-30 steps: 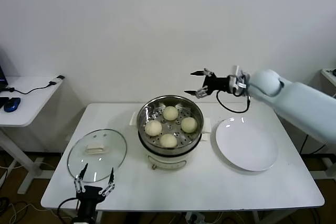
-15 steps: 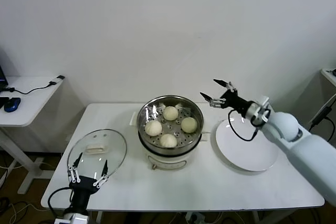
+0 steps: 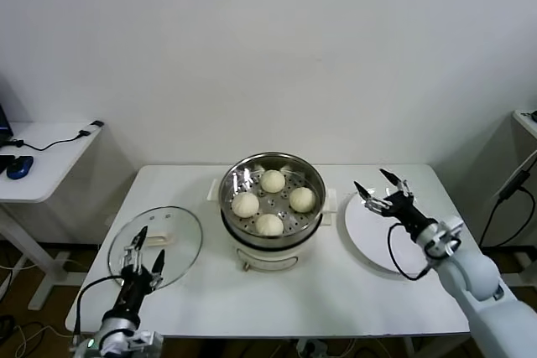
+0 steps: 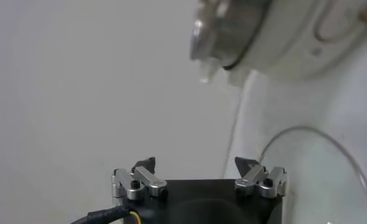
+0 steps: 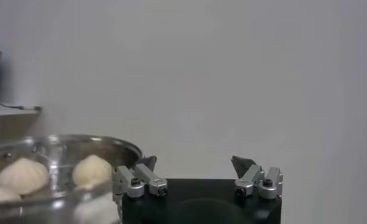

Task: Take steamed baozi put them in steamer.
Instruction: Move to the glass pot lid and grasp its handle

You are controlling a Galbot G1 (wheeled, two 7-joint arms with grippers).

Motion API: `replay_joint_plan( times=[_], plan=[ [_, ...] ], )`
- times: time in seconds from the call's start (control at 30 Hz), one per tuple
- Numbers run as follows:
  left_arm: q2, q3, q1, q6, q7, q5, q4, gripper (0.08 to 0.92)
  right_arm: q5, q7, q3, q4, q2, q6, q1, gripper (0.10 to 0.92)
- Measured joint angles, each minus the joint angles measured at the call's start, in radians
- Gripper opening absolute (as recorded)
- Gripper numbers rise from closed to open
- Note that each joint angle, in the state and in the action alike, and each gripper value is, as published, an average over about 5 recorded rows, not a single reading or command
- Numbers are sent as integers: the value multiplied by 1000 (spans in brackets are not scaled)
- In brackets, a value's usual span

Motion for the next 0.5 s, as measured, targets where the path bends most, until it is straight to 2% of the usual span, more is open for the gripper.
replay_joint_plan(
  times=[0.5],
  plan=[
    [30,35,-231,69,-46,278,324,823,-85,22,165,11,91,10,-180,823]
  ],
)
